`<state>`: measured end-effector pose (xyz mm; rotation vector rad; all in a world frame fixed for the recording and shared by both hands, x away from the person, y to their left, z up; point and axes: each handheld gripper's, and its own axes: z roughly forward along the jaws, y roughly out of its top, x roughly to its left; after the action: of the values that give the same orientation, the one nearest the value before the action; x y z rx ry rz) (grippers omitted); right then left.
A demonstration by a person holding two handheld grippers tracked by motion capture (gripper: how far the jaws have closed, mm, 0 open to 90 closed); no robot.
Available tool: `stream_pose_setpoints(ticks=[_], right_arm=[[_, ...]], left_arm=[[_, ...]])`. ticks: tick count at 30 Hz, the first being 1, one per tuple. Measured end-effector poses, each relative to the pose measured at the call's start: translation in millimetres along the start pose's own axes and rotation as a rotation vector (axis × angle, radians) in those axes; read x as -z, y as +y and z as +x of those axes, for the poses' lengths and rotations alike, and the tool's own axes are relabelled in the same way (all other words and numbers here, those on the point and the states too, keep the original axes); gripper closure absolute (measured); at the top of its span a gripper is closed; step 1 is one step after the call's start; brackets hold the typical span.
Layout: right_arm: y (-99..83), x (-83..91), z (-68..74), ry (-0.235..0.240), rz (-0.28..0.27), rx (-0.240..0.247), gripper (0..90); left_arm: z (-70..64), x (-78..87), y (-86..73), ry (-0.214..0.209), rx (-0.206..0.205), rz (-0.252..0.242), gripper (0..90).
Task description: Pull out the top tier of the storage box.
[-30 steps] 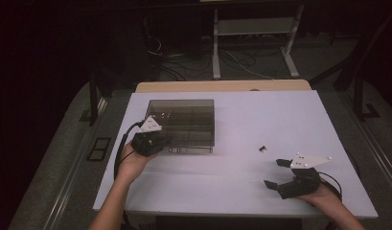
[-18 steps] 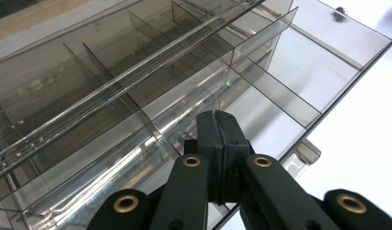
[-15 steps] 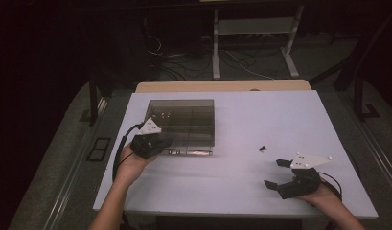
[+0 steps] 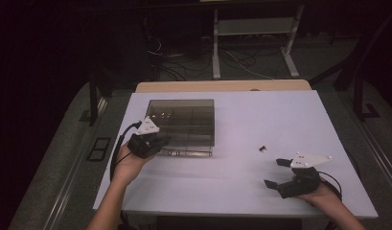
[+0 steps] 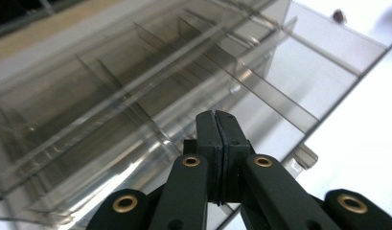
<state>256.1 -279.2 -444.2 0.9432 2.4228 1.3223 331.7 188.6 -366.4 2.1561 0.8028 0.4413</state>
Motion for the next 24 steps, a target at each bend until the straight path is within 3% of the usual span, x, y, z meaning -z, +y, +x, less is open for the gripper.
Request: stream_pose_setpoints(ticks=[3,6,10,15,18,24], right_arm=[[0.2,-0.6,0.6,0.003,-0.001,0.006,8.2],[-0.2,0.4,1.4,0.004,0.001,0.006,8.2],[-0.1,0.6,1.3,0.005,0.002,0.007,8.2],[-0.3,0.9,1.5,0.008,0.003,0.009,8.2],[-0.2,0.3,1.4,0.007,0.003,0.009,8.2],[-0.3,0.2,1.5,0.004,0.005,0.008,8.2]], left_arm=[[2.2,3.2,-3.6,0.015,0.004,-0.001,88.9],[6.2,3.5,-9.6,0.005,0.040,-0.012,88.4],[7.0,6.0,-9.9,0.038,0.022,0.005,88.5],[10.4,5.2,-14.6,0.029,0.046,0.015,89.1],[7.8,0.9,-14.9,0.033,0.029,0.041,89.3],[8.0,2.2,-15.8,0.008,0.041,0.042,89.3]])
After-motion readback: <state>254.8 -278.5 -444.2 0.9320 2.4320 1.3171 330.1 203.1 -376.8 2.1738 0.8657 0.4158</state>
